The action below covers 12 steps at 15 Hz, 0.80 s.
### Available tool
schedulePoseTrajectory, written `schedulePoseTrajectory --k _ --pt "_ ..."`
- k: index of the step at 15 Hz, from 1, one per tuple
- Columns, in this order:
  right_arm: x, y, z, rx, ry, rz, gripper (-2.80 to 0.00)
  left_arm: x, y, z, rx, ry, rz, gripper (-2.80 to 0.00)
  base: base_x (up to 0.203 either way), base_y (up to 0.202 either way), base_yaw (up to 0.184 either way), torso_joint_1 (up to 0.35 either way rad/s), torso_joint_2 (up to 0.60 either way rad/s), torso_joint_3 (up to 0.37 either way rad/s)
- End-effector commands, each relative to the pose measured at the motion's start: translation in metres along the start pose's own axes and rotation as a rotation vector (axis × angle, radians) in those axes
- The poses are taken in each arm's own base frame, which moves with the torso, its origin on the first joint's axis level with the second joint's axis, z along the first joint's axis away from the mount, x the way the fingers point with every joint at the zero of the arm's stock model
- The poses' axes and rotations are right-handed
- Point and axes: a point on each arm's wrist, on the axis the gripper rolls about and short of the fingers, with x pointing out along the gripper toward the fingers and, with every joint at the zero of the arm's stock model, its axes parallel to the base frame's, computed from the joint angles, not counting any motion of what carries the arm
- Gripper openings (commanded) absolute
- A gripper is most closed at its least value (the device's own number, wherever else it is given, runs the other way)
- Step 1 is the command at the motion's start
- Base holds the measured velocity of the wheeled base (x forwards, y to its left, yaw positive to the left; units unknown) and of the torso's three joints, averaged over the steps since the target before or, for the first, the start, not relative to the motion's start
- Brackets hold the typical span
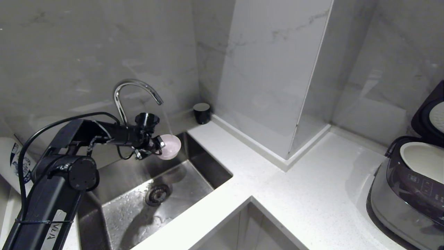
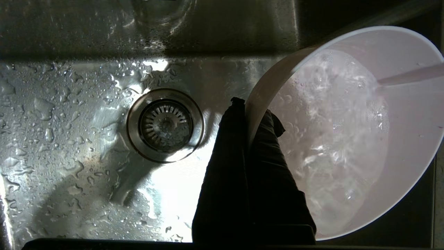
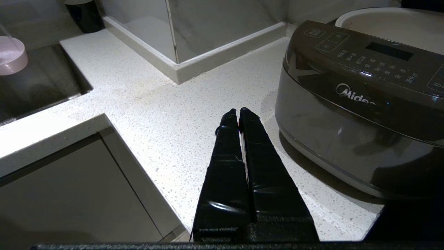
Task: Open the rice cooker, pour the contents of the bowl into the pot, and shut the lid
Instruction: Fill a bowl with water from the tap
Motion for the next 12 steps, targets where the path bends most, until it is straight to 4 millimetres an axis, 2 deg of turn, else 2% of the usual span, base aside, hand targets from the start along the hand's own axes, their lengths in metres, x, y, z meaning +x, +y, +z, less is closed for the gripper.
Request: schedulePoseTrajectory --k 1,8,12 --pt "0.000 0.000 0.000 -0.001 0.000 0.000 -2.80 0.000 0.001 0.001 -0.005 -0.001 0.002 -2.80 0.000 0.000 0.000 0.000 0.00 0.000" --pt "0.000 0.000 0.000 0.000 0.000 0.000 -2.80 -0.004 -0.002 -0.002 0.001 0.019 0.000 -2.80 0.000 0.000 0.000 0.000 0.00 0.000" --pt "0.000 0.000 0.000 0.000 0.000 0.000 -2.80 -0.014 -0.003 -0.010 0.000 0.144 -0.010 -2.80 0.000 0.000 0.000 0.000 0.00 0.000"
